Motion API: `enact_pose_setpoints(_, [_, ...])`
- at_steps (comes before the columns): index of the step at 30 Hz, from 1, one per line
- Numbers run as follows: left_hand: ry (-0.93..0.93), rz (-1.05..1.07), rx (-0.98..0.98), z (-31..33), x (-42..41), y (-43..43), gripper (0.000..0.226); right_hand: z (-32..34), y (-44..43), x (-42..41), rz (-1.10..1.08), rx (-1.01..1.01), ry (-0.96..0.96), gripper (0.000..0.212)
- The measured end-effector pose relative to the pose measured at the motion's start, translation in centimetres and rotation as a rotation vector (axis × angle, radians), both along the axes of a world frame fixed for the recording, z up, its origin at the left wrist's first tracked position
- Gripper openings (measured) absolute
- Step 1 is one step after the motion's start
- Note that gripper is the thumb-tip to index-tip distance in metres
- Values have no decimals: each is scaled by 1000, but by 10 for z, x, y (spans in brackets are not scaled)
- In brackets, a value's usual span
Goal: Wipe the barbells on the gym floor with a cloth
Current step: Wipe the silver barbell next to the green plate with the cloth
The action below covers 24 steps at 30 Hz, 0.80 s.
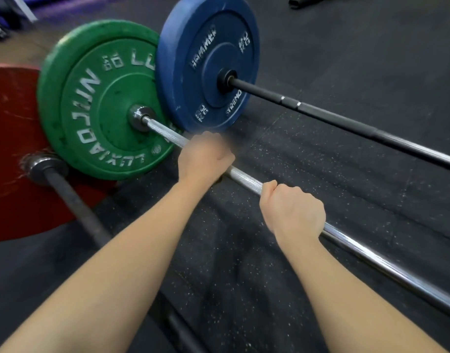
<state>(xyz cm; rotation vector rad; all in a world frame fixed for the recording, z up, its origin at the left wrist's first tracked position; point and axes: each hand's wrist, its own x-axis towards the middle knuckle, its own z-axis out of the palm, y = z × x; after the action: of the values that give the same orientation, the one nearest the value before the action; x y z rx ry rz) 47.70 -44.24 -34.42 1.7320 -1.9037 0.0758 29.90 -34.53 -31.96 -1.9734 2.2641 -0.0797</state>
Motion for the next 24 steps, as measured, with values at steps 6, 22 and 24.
enact_pose_setpoints(6, [62, 195, 181, 22, 58, -45, 12, 1, -2, 0, -28, -19, -55, 41])
enact_pose_setpoints(22, [22, -44, 17, 4, 18, -1, 18, -10, -8, 1, -90, -31, -84, 37])
enact_pose_setpoints(24, [20, -88, 76, 7, 31, -14, 16, -10, -8, 0, -92, -30, -82, 37])
